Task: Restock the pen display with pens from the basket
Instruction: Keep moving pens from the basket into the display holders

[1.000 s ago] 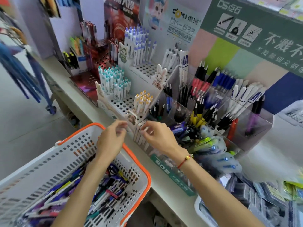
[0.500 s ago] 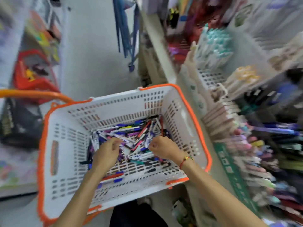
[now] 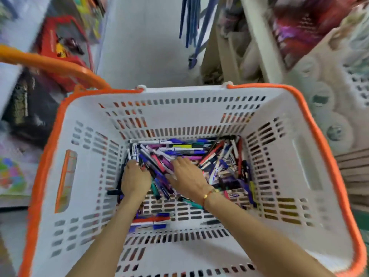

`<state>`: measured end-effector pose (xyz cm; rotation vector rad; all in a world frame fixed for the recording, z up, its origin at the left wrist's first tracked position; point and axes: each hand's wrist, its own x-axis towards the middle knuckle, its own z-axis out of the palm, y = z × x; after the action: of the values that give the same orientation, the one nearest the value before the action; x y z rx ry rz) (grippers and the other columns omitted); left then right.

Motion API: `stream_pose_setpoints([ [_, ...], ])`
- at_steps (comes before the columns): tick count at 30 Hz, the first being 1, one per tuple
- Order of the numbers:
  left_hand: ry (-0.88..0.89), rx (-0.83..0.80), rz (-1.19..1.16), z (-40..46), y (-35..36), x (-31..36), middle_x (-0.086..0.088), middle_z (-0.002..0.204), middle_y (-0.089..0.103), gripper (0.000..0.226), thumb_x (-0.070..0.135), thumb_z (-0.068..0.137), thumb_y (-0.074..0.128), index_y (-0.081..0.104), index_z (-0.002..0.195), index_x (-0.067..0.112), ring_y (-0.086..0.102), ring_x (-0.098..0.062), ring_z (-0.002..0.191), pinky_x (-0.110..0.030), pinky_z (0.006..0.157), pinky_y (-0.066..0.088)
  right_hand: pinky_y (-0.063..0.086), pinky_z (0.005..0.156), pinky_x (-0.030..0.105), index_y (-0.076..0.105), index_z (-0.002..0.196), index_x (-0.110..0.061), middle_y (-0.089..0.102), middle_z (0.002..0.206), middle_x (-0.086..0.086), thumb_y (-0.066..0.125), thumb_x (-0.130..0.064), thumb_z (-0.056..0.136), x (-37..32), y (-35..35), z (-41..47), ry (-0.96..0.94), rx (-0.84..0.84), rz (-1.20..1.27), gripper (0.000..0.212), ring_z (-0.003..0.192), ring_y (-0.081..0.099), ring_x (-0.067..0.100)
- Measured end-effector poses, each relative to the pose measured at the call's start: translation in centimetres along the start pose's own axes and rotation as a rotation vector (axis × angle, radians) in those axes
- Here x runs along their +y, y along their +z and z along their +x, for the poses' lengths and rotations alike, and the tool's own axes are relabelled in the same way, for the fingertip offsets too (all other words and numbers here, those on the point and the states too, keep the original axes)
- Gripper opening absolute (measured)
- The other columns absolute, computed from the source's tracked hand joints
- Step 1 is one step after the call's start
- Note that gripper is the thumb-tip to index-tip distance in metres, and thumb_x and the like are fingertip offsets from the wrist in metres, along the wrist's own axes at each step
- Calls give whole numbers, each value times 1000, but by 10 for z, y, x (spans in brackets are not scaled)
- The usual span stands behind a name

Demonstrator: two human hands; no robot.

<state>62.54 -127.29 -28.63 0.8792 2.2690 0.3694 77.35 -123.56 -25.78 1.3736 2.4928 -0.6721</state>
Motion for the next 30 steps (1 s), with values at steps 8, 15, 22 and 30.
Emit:
stream_pose_setpoints([
  [8,-80,-234,-296,29,-13,-11,0,78,49,32,19,101,39,45,70,28,48,-18,82,-39,77,45,47,97,38,29,136,-2,40,133,16,67,-37,86,-53,35,36,253,-31,-19,72,121,44,31],
  [15,-44,-390,-20,18,-30,7,-6,69,32,34,7,99,35,28,65,11,30,-21,62,-32,62,26,43,66,37,39,124,-3,61,111,14,55,-22,97,-49,17,29,236,-157,134,37,93,63,32],
  [22,-26,-672,-222,-42,-63,55,-15,144,48,98,78,80,13,43,142,10,51,-28,127,-43,108,40,46,61,26,56,95,-11,60,76,3,54,-11,96,-12,-60,-25,399,-430,1254,2,65,55,15],
  [30,150,-857,-726,-73,-57,71,-2,73,68,29,41,94,56,66,115,23,49,-14,58,-24,55,45,56,86,37,60,125,-9,68,118,14,63,-21,91,9,-98,-69,357,-550,1622,36,104,66,22],
])
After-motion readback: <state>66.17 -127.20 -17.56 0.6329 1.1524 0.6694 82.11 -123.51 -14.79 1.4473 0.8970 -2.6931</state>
